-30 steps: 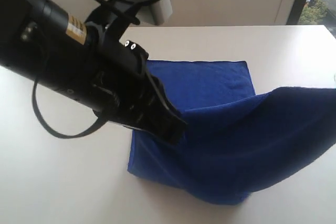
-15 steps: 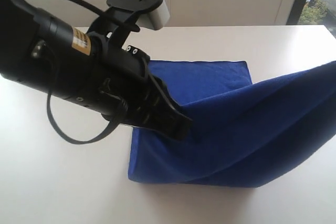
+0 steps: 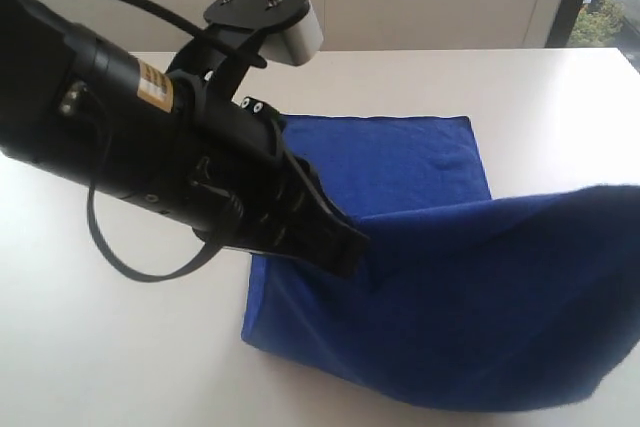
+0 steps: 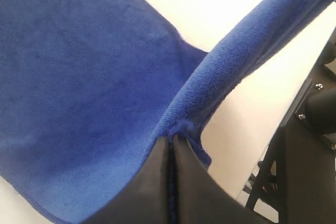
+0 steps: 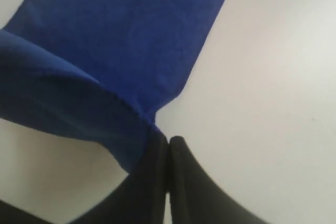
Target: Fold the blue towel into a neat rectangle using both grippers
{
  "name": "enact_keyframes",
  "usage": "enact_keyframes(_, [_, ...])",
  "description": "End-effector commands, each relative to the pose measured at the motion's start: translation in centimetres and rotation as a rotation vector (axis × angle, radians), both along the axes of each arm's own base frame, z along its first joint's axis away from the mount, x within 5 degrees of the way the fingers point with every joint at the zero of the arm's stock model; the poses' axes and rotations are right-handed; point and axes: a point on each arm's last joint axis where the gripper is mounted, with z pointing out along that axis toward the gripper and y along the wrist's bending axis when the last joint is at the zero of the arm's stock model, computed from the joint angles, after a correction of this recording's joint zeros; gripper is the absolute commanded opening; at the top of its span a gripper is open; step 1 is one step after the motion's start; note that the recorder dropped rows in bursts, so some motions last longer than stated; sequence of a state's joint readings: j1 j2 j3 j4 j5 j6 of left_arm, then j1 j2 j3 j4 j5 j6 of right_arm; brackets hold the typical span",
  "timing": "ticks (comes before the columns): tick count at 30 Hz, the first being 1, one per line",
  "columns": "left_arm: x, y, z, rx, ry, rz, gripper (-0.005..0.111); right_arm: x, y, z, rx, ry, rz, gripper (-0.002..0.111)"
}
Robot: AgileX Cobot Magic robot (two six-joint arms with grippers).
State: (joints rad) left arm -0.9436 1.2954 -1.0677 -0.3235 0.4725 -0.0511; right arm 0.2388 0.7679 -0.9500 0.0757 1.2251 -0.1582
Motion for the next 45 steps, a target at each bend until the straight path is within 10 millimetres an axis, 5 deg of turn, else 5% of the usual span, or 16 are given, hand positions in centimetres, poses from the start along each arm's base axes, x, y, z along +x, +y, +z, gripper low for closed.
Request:
enact_keyframes(1, [-0.6,0.4,-1.5,0.019,0.056,0.014,0.000,0.1,0.0,-1.6,-0.014,0.052,-0.004,0.000])
enact_keyframes(10, [-0.1,0.1,-0.1,-0.077,-0.010,0.053,0.000,-0.2,0.0,2.4,0.018,-0.084,0.003,0.000])
enact_keyframes(20, [0.2,0.3,-0.2,-0.061,-0.027,0.056,0.000,1.6,0.7,1.6,0.047,-0.116,0.020,0.000])
enact_keyframes(27, [0.2,1.0,2.5,-0.132,-0.142,0.059,0.000,1.3,0.7,4.6,0.068,-0.257,0.047,0.000])
enact_keyframes(31, [0.1,1.0,2.8,-0.135,-0.146,0.058,0.000,1.3,0.7,3.7,0.057,-0.192,0.053,0.000])
enact_keyframes(37, [-0.2,1.0,1.0,-0.028,-0.028,0.042,0.000,1.1,0.7,1.3,0.020,-0.015,0.062,0.000])
enact_keyframes(45, [-0.2,1.0,-1.4,0.008,0.008,0.062,0.000,1.7,0.9,-0.5,0.017,0.009,0.054,0.000])
